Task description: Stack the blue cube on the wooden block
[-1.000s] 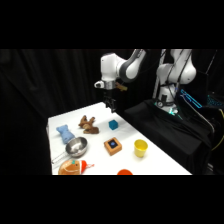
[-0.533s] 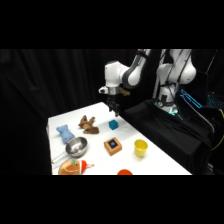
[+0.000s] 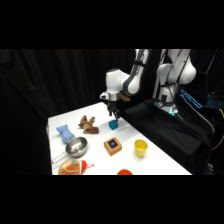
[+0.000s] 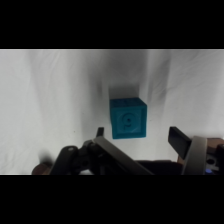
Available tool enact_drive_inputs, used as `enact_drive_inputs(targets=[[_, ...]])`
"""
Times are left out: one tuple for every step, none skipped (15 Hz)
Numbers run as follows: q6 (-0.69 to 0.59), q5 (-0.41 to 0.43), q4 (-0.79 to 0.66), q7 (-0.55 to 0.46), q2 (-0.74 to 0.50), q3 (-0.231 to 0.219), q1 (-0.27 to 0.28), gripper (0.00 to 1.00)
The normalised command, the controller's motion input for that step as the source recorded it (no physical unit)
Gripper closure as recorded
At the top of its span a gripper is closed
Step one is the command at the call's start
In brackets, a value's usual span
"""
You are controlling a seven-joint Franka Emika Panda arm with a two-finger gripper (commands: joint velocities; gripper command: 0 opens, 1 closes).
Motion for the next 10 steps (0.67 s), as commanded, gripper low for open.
enact_drive_inputs(targets=[[0.37,-0.048,0.03,-0.03,0.24,0.120,-0.117,0.00],[0.38,-0.105,0.03,0.02,0.24,0.108,-0.113,0.00],[0.35,-0.123,0.03,0.03,0.24,0.119,-0.120,0.00],[0.31,-0.122,0.03,0.04,0.21,0.137,-0.136,0.00],[0.30,-0.149,0.03,0.06,0.20,0.132,-0.136,0.00],[0.29,-0.172,0.03,0.08,0.20,0.121,-0.134,0.00],[0.28,-0.202,0.04,0.10,0.20,0.099,-0.125,0.00],[0.26,-0.216,0.04,0.11,0.19,0.084,-0.122,0.00],[0.25,-0.222,0.04,0.12,0.17,0.070,-0.120,0.00],[0.23,-0.217,0.05,0.12,0.16,0.063,-0.124,0.00]])
